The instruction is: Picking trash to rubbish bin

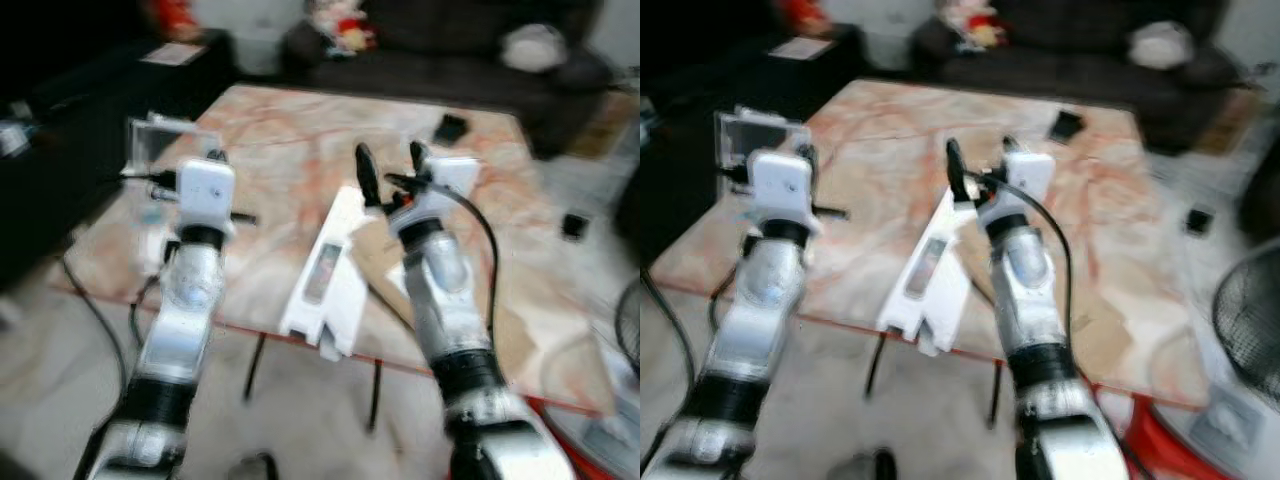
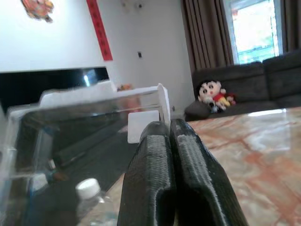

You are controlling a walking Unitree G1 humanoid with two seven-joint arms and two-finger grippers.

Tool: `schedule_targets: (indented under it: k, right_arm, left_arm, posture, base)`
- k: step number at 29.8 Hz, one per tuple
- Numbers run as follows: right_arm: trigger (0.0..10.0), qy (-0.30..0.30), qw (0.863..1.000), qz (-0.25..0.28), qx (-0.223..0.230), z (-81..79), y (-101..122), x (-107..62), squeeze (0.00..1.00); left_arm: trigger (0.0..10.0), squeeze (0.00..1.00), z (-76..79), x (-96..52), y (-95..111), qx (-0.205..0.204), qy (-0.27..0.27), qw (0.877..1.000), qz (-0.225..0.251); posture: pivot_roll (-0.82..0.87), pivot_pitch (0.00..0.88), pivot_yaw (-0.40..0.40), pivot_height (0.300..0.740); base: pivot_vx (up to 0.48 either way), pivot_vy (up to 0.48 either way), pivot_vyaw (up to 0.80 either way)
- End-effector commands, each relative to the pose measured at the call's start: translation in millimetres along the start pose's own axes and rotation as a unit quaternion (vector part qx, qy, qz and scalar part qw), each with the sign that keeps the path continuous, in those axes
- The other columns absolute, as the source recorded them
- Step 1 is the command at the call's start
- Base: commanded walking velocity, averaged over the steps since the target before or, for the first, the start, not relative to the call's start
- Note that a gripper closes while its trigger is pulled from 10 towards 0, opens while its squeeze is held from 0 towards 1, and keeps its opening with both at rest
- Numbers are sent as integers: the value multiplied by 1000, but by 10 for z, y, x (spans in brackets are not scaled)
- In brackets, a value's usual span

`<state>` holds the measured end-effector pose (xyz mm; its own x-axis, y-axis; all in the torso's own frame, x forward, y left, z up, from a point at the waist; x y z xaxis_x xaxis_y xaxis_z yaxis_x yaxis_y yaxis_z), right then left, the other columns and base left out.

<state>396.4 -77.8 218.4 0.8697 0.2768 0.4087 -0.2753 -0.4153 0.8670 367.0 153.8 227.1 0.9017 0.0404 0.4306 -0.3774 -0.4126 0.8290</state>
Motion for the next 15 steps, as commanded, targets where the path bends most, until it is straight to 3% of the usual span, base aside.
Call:
schedule_targets:
  k: [1,15]
  right_arm:
    - [10000,-4,1000,3,-3,31,22,6,0]
    - [10000,-10,1000,-2,-8,94,-25,-37,0]
  left_arm:
    - [10000,0,-8,35,68,2,3,1000,14]
    - [10000,0,-17,-32,-65,4,5,1000,-3]
  posture:
    - [27,0,-4,740]
    - [19,0,2,740]
  base:
    - [0,0,0]
    - [0,0,0]
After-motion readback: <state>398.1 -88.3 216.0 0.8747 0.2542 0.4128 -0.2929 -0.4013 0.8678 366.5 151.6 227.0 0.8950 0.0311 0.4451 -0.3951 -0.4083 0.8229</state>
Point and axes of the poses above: a point about 5 cm out from each wrist's last joint towards the gripper, its own x axis pointing out of the wrist towards the gripper, its own y axis along the axis of the wrist's last joint, z = x × y, the point moved 4 cm from there along x, pointing out of the wrist towards the gripper, and after that the axes turned 10 degrees about x, right-handed, at the moved point
